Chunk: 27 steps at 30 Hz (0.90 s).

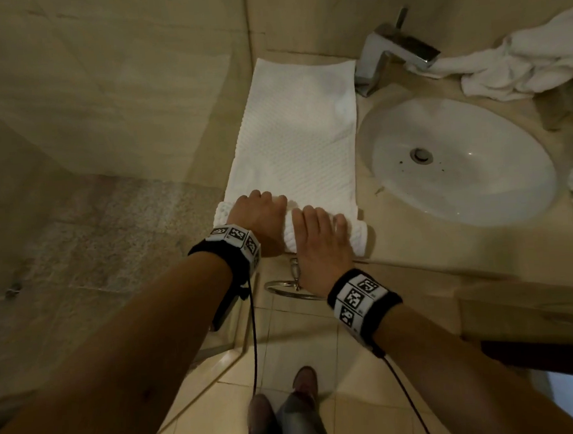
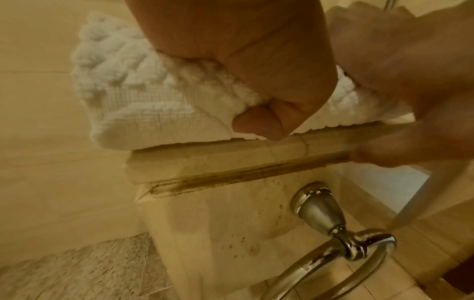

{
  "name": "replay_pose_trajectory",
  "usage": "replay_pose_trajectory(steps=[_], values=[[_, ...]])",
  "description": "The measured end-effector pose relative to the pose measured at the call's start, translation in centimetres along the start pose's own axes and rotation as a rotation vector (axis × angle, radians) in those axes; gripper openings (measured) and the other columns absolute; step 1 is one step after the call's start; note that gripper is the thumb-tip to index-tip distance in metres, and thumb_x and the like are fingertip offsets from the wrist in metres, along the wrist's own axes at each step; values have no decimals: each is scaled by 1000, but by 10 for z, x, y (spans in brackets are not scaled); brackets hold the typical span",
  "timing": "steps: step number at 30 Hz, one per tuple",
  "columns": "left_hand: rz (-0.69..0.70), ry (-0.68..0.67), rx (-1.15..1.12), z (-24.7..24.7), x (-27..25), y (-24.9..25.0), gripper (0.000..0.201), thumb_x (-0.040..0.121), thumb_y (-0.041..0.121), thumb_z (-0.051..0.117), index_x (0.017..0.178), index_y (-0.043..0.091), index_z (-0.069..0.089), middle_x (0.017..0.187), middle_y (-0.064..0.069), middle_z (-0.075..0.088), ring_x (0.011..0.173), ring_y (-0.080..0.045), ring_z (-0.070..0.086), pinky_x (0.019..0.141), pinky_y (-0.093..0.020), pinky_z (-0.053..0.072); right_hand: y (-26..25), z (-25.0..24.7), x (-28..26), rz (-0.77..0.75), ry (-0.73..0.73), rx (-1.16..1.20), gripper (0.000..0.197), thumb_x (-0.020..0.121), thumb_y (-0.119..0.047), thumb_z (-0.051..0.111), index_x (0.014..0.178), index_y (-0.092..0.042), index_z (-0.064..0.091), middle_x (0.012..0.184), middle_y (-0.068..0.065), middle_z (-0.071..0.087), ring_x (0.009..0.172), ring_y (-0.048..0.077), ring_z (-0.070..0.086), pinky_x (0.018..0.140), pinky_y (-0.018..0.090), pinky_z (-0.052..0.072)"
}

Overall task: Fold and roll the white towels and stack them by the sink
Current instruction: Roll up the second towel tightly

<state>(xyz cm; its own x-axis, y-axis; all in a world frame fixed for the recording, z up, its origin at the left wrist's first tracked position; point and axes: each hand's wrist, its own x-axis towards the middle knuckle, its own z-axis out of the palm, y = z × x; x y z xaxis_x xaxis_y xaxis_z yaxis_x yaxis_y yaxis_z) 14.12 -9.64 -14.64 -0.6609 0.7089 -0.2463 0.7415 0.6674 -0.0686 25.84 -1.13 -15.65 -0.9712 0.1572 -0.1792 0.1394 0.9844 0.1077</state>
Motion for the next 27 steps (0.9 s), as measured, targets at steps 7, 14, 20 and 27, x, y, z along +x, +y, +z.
replay_pose_trajectory(steps=[7,14,20,27], values=[[-8,5,-47,-3,2,-3,54,69,50,62,109,18,45,108,-5,52,99,-23,47,80,-35,42,17,-15,50,36,9,202,69,71,-44,68,128,-18,40,125,3,48,114,24,44,93,40,34],[113,257,109,3,-21,2,72,56,20,62,122,2,40,107,-12,49,93,-30,46,86,-42,39,27,-30,73,203,-143,438,42,82,-46,50,111,-17,53,116,5,60,111,27,52,92,42,40],[-92,213,-70,-2,10,9,36,73,26,67,103,13,52,102,-5,56,95,-25,50,83,-34,38,31,-32,69,161,-165,465,54,72,-33,60,121,-16,46,121,6,54,113,27,48,96,43,39],[-70,-60,-56,-17,47,-6,48,76,37,63,116,17,46,113,-4,57,104,-22,52,86,-33,41,28,-32,51,-55,-10,10,87,66,-23,65,140,-10,22,131,10,33,117,28,35,104,48,27]])
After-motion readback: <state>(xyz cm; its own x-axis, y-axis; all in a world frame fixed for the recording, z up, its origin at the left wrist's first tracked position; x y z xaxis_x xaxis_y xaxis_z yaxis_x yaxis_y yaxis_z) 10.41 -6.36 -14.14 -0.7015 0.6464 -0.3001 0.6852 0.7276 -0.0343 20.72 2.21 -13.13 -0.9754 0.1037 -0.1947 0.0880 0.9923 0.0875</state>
